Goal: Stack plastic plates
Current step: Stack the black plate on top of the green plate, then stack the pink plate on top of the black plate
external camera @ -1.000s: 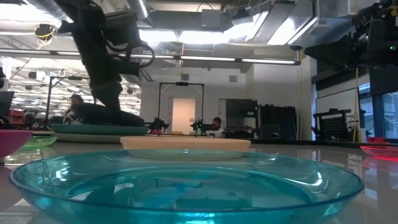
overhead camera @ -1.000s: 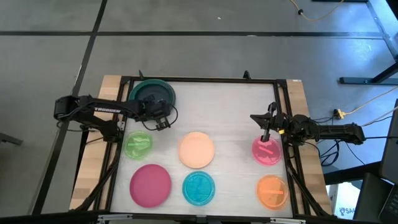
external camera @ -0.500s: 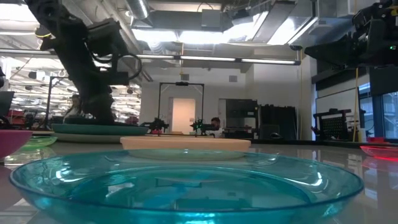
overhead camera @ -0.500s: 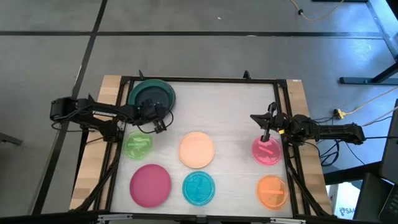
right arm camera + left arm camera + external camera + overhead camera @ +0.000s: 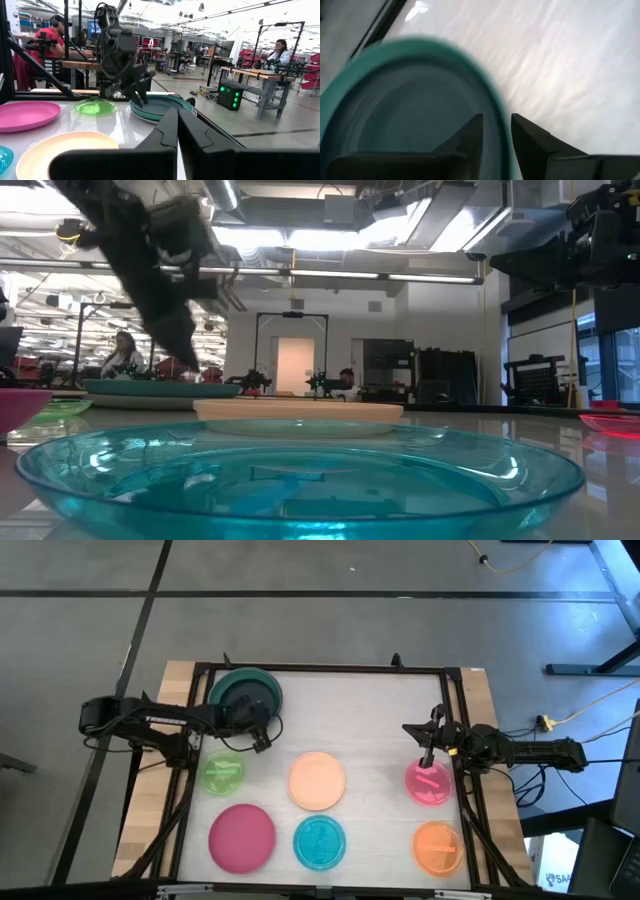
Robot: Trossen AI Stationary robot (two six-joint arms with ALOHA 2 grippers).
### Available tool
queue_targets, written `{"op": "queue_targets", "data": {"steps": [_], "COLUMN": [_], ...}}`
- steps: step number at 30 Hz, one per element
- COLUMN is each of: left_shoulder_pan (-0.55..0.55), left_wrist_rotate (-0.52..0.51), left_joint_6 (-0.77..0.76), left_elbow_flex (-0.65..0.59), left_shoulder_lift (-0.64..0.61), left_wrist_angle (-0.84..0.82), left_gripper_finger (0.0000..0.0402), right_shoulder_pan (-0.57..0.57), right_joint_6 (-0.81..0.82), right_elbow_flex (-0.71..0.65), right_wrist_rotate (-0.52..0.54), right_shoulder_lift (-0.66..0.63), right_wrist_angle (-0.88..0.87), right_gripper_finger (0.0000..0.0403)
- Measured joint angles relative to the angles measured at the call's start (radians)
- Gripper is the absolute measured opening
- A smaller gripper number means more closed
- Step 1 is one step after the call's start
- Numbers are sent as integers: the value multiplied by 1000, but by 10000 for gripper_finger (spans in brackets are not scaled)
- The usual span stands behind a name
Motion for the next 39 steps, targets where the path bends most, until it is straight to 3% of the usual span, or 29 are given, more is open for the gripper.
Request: {"op": "queue_targets", "data": {"steps": [5,10,13,18,28,39], "left_shoulder_pan": [-24,-84,-133,-228,-447,-608], "left_wrist_rotate": [130,339,465,562,581,556], "left_joint_6": [-6,-9,-32,-126,-192,-241], "left_elbow_flex": [144,246,271,258,223,249], "left_shoulder_lift": [-3,-4,-4,-4,47,224], "left_wrist_angle": [-122,-172,-162,-153,-153,-174], "left_gripper_finger": [100,100,100,100,100,100], "right_shoulder_pan": [0,0,0,0,0,0], "right_joint_6": [0,0,0,0,16,53], "right_elbow_flex": [0,0,0,0,0,0], "right_wrist_rotate": [0,0,0,0,0,26], "right_shoulder_lift": [0,0,0,0,0,0], "right_wrist_angle": [0,0,0,3,8,-35], "right_gripper_finger": [5,5,5,5,5,5]}}
